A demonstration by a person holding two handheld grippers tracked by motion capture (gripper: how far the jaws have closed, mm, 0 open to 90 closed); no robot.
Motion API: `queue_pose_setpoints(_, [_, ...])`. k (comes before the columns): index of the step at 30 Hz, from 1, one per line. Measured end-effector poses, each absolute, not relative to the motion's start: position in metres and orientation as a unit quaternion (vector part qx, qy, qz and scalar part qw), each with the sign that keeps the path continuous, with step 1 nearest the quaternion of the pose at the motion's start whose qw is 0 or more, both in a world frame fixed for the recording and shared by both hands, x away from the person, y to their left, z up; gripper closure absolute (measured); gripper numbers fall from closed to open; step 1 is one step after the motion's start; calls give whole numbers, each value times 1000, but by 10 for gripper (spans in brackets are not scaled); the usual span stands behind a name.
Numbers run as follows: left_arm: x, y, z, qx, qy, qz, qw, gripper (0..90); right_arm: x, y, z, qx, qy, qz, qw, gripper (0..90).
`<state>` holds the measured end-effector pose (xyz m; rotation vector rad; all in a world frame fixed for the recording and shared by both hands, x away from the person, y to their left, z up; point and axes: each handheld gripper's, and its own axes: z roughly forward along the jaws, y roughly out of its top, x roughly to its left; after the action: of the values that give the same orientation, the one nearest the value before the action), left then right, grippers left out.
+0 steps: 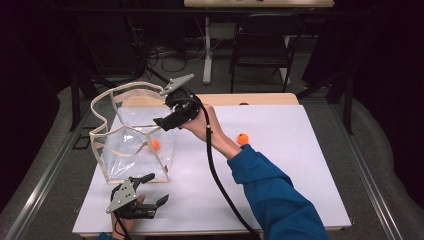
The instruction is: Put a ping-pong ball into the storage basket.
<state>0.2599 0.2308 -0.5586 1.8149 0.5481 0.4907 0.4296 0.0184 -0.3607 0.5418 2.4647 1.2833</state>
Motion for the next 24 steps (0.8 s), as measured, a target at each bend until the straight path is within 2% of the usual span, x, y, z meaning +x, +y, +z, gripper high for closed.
queue_pose_setpoints(24, [261, 231, -559, 770, 234, 210, 556, 161, 415, -46, -395, 215, 861, 433, 157, 59])
